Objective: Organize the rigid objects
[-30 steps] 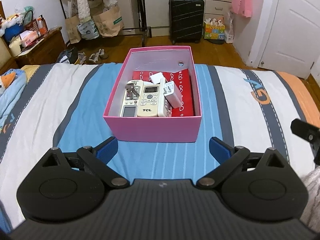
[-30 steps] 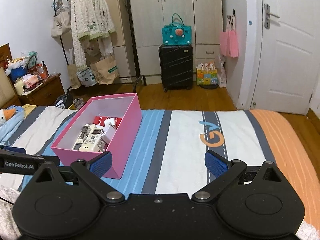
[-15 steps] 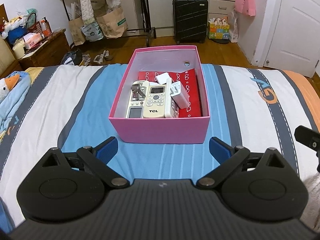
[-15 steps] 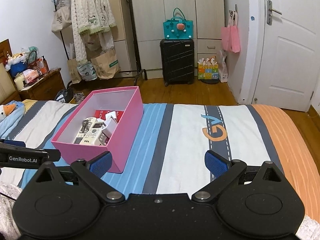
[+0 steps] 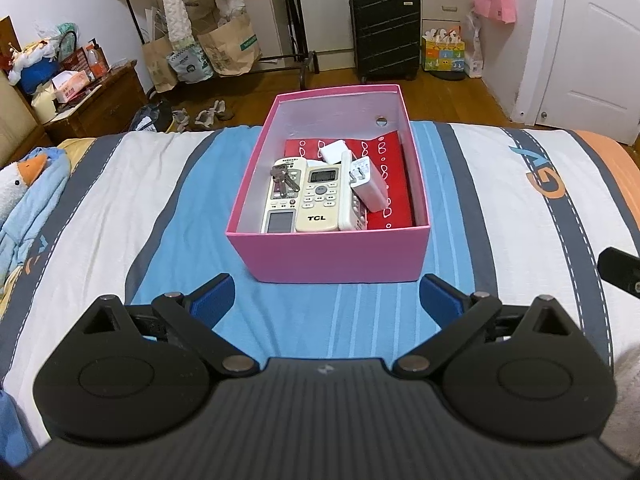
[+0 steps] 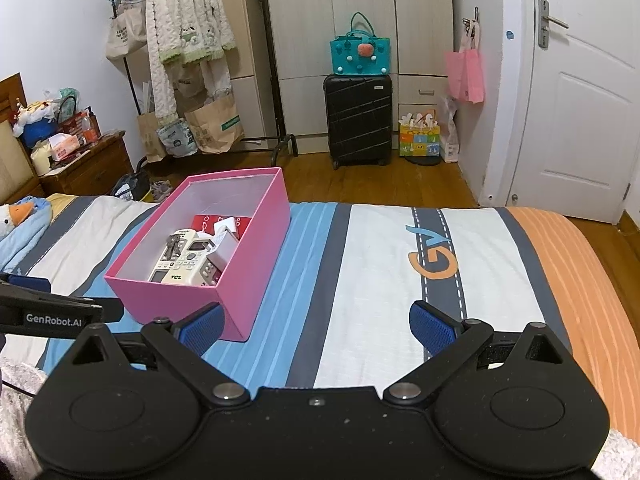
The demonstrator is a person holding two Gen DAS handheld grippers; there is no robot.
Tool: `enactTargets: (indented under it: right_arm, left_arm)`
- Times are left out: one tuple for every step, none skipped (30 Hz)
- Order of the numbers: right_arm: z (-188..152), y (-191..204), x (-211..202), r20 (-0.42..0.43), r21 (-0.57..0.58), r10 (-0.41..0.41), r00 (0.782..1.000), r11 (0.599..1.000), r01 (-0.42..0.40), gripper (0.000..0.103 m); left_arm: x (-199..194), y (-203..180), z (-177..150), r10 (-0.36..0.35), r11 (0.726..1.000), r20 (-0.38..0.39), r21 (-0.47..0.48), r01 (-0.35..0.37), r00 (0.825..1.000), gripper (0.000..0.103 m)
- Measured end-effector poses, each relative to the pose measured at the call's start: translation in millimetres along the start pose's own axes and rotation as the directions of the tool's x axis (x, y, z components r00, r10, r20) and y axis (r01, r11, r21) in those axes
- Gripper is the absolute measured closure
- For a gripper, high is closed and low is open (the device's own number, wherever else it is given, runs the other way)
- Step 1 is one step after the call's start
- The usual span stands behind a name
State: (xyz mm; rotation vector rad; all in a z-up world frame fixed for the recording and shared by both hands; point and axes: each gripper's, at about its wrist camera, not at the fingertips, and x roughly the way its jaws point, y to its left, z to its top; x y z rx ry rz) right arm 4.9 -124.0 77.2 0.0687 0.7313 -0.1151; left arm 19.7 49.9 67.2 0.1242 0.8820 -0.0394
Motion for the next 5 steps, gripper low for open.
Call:
enactTargets:
  right_arm:
    - [0.0, 0.1, 0.4, -0.001, 0.0, -0.001, 1.0, 1.0, 0.001, 0.003]
    - [-0.1, 0.0, 0.9, -0.001, 0.0, -0.002, 1.0, 1.0, 0.002, 0.003]
    - [-0.1, 0.1, 1.2, -0.002, -0.001, -0.003, 1.0, 1.0, 0.003, 0.003]
    - [0.2, 0.5, 1.4, -0.001, -0.001, -0.004, 1.0, 1.0, 0.004, 0.003]
    - [0.1, 0.7, 1.4, 0.0, 0.0, -0.004, 1.0, 1.0, 0.004, 0.003]
  left_arm:
    - [0.0, -0.1, 0.1, 0.0, 1.0, 0.0, 0.0, 0.0, 1.0, 0.003]
    - [0.0, -0.1, 0.1, 0.001, 1.0, 0.0, 0.001, -0.001, 1.0, 0.003]
    - [0.0, -0.2, 0.2, 0.003, 1.0, 0.0, 0.004, -0.003, 1.0, 0.003]
    - [0.0, -0.5, 0.8, 0.003, 1.0, -0.001, 0.005, -0.003, 1.0, 0.003]
    - [0.0, -0.4, 1.5, 0.0, 1.0, -0.003, 0.007, 0.0, 1.0, 0.003]
